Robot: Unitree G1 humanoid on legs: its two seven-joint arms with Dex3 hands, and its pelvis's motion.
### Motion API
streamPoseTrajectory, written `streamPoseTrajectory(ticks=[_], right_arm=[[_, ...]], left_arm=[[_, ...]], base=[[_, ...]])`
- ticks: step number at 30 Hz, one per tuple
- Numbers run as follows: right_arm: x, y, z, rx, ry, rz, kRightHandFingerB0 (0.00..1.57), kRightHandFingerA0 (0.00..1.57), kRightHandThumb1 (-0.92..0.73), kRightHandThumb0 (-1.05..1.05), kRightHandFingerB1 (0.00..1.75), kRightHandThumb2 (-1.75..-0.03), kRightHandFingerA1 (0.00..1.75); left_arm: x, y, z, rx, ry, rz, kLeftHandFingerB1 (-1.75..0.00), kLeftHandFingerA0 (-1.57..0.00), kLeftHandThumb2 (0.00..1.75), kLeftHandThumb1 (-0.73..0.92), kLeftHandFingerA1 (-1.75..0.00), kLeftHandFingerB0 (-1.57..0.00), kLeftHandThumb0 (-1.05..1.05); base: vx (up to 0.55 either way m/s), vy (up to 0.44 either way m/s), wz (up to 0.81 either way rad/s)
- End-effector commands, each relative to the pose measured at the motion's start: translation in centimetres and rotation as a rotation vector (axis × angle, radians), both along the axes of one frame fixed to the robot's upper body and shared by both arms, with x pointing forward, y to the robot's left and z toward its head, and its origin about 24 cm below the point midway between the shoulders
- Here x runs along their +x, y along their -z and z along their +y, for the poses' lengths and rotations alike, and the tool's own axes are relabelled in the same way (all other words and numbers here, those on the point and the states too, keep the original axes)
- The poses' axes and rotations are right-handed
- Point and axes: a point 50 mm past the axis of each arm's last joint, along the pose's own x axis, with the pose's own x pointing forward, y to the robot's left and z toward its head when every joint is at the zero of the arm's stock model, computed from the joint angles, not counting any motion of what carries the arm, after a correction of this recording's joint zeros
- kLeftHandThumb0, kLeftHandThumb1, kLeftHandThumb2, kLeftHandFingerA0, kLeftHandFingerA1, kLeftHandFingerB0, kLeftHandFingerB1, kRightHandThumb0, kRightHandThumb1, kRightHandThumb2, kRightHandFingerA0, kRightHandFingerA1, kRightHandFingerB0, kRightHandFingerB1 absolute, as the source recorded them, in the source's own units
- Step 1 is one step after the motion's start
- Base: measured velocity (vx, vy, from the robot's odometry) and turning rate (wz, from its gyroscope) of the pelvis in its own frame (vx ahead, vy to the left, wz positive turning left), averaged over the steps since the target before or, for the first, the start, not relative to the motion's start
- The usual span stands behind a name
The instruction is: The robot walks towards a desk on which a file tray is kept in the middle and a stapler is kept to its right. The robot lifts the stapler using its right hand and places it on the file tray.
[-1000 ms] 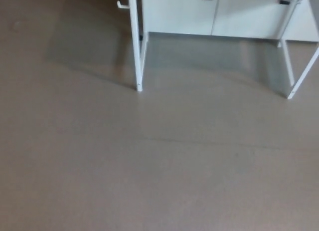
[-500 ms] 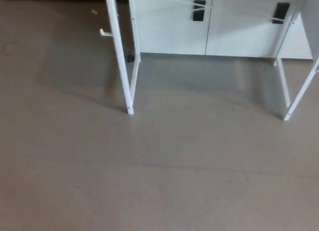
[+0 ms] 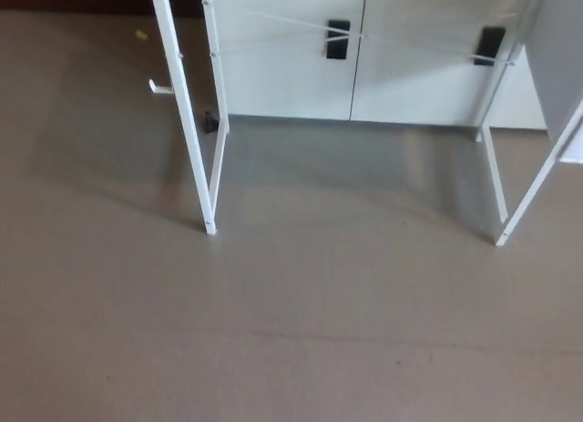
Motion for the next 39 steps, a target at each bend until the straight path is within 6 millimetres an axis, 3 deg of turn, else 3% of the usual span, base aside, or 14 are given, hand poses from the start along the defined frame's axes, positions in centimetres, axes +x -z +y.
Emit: streamPoseTrajectory(ticks=[1,2,4,5,15,18,19,25,31,34,35,36,38,39], right_arm=[[-0.2,-0.6,-0.6,-0.011,0.003,0.012,0.19,0.44,-0.59,-0.9,0.44,-0.93,0.57],[-0.2,-0.5,-0.5,-0.015,-0.004,0.023,0.23,0.46,-0.7,-0.85,0.34,-0.61,0.48],[-0.4,-0.3,-0.5,-0.02,0.015,0.011,0.2,0.5,-0.58,-0.93,0.45,-0.94,0.59],[-0.4,-0.2,-0.5,-0.017,0.049,-0.003,0.28,0.46,-0.66,-0.89,0.37,-0.6,0.5],[-0.3,-0.2,-0.4,-0.022,-0.021,0.023,0.24,0.55,-0.68,-0.86,0.35,-0.61,0.49],[-0.7,-0.3,-0.5,-0.037,-0.031,0.008,0.24,0.56,-0.58,-0.91,0.47,-0.93,0.55],[-0.8,-0.2,-0.5,-0.009,0.003,-0.02,0.29,0.56,-0.64,-0.8,0.33,-0.6,0.48],[-0.9,0.1,-0.4,0.066,0.13,-0.063,0.29,0.43,-0.63,-0.84,0.35,-0.59,0.46],[-0.6,-0.3,-0.7,0.215,0.369,-0.194,0.23,0.18,-0.41,-0.74,0.41,-0.78,0.49],[-0.8,-0.7,-0.8,0.116,0.237,-0.17,0.43,0.44,-0.5,-0.79,0.34,-0.58,0.44],[-0.6,-1.0,-0.8,0.016,0.053,-0.05,0.28,0.52,-0.53,-0.88,0.47,-0.9,0.52],[-0.4,-0.9,-0.7,-0.065,-0.025,0.004,0.32,0.81,-0.66,-0.92,0.42,-0.61,0.62],[-0.5,-0.8,-0.6,-0.028,0.027,-0.054,0.28,0.65,-0.47,-0.86,0.46,-0.89,0.61],[-0.7,-0.7,-0.6,0.006,0.062,-0.093,0.36,0.51,-0.59,-0.84,0.35,-0.58,0.45]], left_arm=[[-0.2,-0.3,0.3,0.018,-0.001,0.023,-0.75,-0.65,0.93,0.74,-0.98,-0.29,-0.87],[-0.2,-0.3,0.4,0.015,-0.011,0.012,-0.76,-0.58,0.89,0.73,-0.96,-0.3,-0.88],[-0.2,-0.2,0.4,0.02,-0.011,0.024,-0.69,-0.61,1.17,0.58,-0.87,-0.26,-0.86],[-0.2,-0.2,0.4,0.023,-0.012,0.029,-0.69,-0.57,1.17,0.58,-0.85,-0.25,-0.86],[-0.1,-0.2,0.4,0.003,-0.015,0.006,-0.7,-0.52,0.92,0.71,-0.89,-0.17,-0.88],[0.0,-0.2,0.5,0.014,0.016,0.02,-0.71,-0.53,0.88,0.74,-0.9,-0.18,-0.88],[0.0,-0.2,0.5,0.015,0.01,0.022,-0.69,-0.59,1.17,0.58,-0.87,-0.21,-0.91],[0.4,-0.4,0.5,0.025,0.014,0.021,-0.72,-0.51,0.89,0.73,-0.89,-0.22,-0.87],[0.7,-0.5,0.6,0.025,0.016,0.02,-0.67,-0.55,1.19,0.59,-0.85,-0.19,-0.86],[0.6,-0.5,0.5,0.016,0.014,-0.002,-0.69,-0.57,1.19,0.6,-0.87,-0.21,-0.91],[0.5,-0.5,0.5,0.034,0.063,0.02,-0.7,-0.66,1.2,0.61,-0.89,-0.24,-0.91],[0.5,-0.5,0.5,0.022,0.038,0.007,-0.67,-0.58,1.19,0.59,-0.86,-0.19,-0.86],[0.5,-0.4,0.5,0.023,0.03,0.011,-0.68,-0.61,1.18,0.6,-0.87,-0.2,-0.88],[0.5,-0.3,0.5,0.024,0.022,0.014,-0.72,-0.58,0.87,0.74,-0.91,-0.18,-0.87]], base=[[0.17,0.035,-0.04],[0.17,0.022,0.1],[0.18,-0.045,0.14],[0.21,-0.088,0.03],[0.33,-0.172,0.21],[0.3,-0.141,-0.01],[0.33,-0.072,-0.09],[0.38,0.045,-0.13],[0.47,0.173,-0.31],[0.37,0.056,0.08],[0.37,0.018,0.08],[0.4,-0.01,0.13],[0.38,-0.094,0.16],[0.43,-0.128,0.38]])
